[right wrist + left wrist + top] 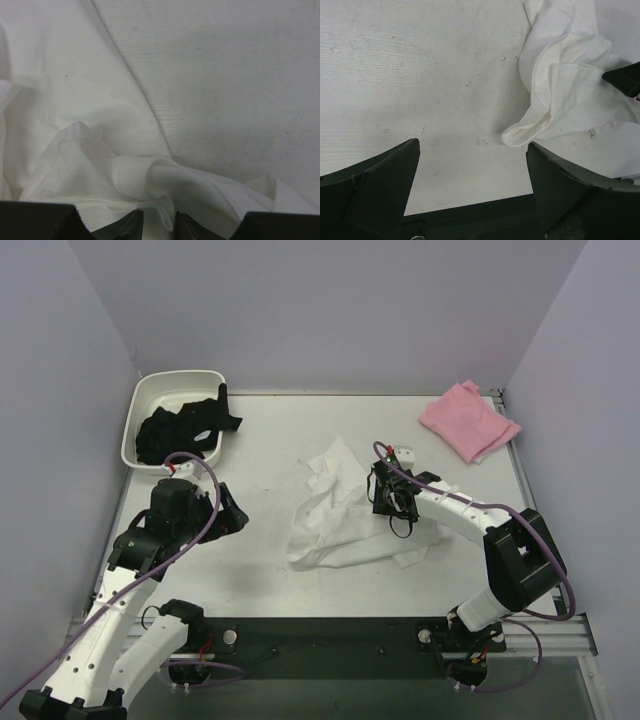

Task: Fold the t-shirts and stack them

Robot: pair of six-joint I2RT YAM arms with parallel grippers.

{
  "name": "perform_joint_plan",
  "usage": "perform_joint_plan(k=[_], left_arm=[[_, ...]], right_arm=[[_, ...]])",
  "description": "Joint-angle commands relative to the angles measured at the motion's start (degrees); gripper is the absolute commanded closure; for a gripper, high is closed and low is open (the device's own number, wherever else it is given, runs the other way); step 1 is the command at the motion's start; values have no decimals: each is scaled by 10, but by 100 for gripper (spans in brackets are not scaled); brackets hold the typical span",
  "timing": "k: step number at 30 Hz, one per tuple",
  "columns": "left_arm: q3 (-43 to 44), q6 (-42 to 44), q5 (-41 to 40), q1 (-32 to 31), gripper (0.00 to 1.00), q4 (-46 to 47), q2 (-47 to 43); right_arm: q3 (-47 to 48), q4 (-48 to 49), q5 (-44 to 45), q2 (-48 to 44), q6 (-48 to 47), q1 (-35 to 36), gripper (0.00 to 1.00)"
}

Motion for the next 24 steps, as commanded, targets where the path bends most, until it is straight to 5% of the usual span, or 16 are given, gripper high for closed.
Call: perform_joint_plan(k=[1, 13, 24], left_arm=[[-1, 1, -2, -3, 2, 23, 0], [-5, -2, 8, -3, 2, 30, 3], [-10, -5, 14, -3, 3, 30, -2]], right_arm=[[3, -14, 16, -18, -8, -1, 70], [24, -51, 51, -44, -22, 15, 95], [39, -70, 75, -47, -26, 36, 96]])
